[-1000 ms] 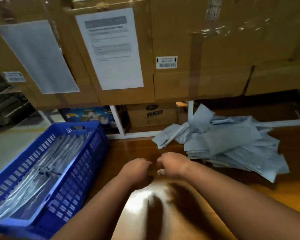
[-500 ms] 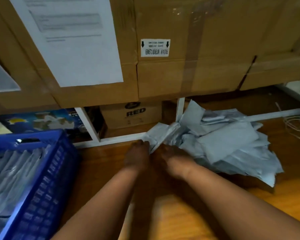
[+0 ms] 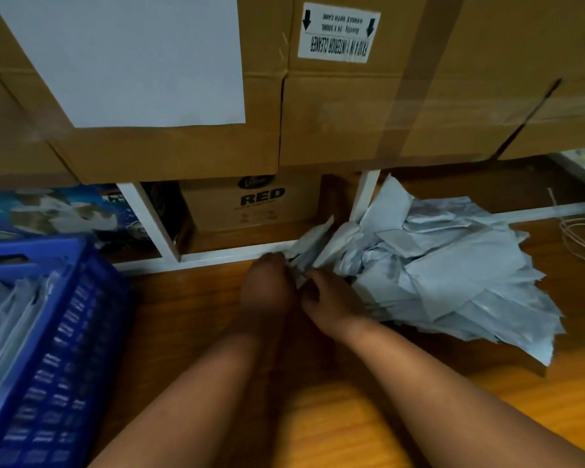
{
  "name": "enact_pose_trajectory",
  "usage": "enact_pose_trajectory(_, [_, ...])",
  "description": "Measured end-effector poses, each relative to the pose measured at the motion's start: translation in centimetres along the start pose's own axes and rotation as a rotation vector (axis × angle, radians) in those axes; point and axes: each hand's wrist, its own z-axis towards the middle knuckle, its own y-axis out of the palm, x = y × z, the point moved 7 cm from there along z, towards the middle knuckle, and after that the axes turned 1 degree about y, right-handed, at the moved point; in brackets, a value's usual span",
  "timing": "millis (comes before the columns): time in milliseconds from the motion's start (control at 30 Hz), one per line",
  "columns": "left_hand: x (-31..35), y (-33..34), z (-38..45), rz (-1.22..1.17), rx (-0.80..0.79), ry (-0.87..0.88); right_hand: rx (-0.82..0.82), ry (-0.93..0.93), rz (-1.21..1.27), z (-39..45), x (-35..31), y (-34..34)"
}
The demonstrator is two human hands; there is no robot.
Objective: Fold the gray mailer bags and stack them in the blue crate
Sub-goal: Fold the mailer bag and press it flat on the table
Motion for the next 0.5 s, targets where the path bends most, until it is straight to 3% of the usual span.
enact_pose_trajectory(167, [-0.9,-1.3,-4.7,-0.276,-0.008,-0.366,0.019,0.307,0.673,-2.7,1.7,1.5])
enact_pose_trajectory(300, [-1.0,0.8,-12.7,-0.757,-0.066,-0.700,-0.078,0.368,0.848,-5.6,2.3,3.6])
enact_pose_trajectory(367, [-0.2,1.6,-16.9,-0.913,-0.077,-0.716,-0.118,0.367,0.895,-7.0,3.0,4.6])
enact_pose_trajectory(400, [0.0,1.3,-18.5,-0.875,-0.058,-0.665,-0.140,0.358,0.910,-8.0,3.1,4.7])
enact_pose_trajectory(500, [1.3,-1.1,-22.0,-0.468,0.014,-0.462,-0.202,0.326,0.900,-10.6,3.5,4.5])
